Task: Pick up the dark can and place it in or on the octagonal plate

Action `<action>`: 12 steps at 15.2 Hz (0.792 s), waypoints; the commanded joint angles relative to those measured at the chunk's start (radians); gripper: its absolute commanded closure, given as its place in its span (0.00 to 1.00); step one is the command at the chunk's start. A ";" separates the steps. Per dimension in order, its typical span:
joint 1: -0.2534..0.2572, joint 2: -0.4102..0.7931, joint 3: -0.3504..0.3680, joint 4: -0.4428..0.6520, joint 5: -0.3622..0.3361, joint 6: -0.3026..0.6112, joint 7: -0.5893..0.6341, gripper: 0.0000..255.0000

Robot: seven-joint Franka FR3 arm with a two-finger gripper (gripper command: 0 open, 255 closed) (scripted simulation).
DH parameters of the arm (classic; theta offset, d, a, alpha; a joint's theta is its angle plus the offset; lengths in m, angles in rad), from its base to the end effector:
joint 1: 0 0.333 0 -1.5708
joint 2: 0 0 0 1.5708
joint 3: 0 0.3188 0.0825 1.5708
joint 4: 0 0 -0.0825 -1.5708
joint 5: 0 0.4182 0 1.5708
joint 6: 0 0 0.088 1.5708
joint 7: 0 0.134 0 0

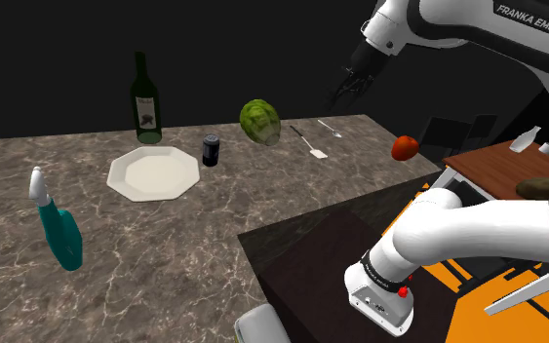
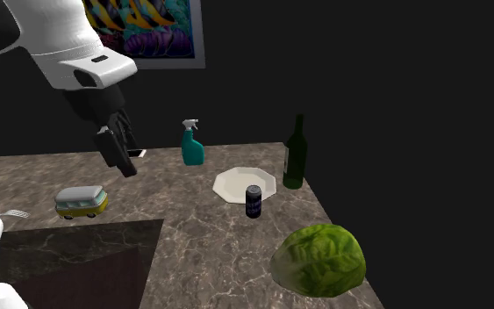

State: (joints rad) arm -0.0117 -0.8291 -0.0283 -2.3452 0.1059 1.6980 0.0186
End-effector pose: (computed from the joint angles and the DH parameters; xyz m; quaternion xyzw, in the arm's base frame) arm 0.3446 -0.0033 0.5994 -0.9935 0.0274 -0.0910 0.0627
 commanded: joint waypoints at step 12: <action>0.015 0.367 0.116 0.067 0.013 0.265 0.110 0.00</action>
State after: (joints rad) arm 0.0011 -0.4963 0.0747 -2.2853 0.1195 1.9379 0.1138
